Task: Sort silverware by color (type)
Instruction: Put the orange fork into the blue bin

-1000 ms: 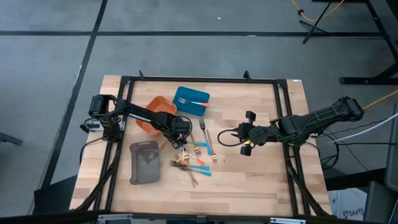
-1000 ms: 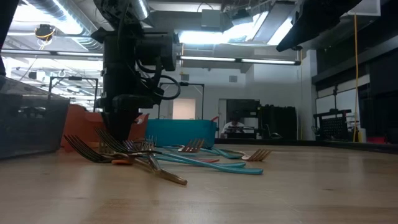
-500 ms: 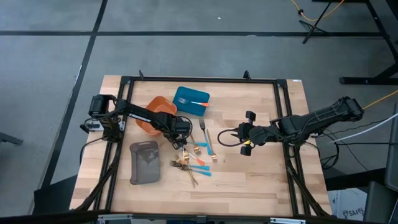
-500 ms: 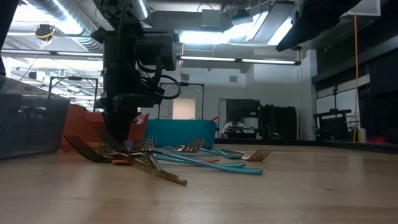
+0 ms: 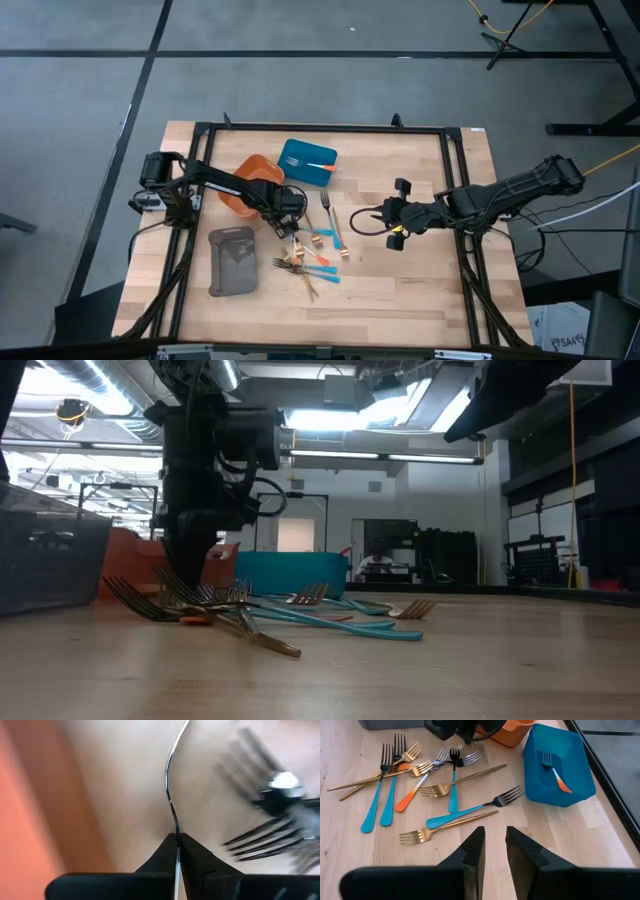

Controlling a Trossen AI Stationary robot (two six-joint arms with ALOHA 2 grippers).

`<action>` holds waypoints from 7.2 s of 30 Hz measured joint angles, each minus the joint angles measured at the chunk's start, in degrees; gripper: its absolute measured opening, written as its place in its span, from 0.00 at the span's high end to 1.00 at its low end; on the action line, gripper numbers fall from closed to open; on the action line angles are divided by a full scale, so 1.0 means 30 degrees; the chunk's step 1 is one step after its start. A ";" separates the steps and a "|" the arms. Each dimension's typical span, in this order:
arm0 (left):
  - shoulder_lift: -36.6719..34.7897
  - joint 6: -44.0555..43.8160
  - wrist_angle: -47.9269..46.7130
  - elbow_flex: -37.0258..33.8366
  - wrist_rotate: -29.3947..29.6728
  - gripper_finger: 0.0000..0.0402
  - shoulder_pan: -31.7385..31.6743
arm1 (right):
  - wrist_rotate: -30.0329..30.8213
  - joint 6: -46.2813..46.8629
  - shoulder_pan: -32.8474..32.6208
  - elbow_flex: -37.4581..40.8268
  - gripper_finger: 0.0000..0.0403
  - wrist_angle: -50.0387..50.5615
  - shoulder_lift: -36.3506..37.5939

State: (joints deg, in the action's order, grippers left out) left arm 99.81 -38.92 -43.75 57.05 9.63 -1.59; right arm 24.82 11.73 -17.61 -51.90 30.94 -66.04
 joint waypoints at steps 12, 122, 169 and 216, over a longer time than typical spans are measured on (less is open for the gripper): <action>-0.3391 -0.0420 0.0976 0.0067 0.1638 0.99 -0.0363 | 0.0000 -0.0007 0.0000 0.0000 0.83 -0.0155 0.0000; -0.4676 1.0171 2.2414 0.0118 0.2622 0.82 0.1415 | -0.5464 -0.1996 0.4758 -0.2544 1.00 -0.7532 -0.2616; -0.4662 0.7140 0.9432 0.0111 0.2577 0.82 0.1721 | -1.8618 -0.2499 1.4513 -1.7559 1.00 0.8108 -1.6995; -0.4662 0.7118 0.9440 0.0111 0.2635 0.82 0.1721 | -1.5956 -0.0038 1.4506 -1.9820 1.00 0.8110 -2.0006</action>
State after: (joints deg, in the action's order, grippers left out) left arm 85.82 -17.56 -15.43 57.39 17.54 3.57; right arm -23.05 11.61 25.91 -111.36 55.27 -126.06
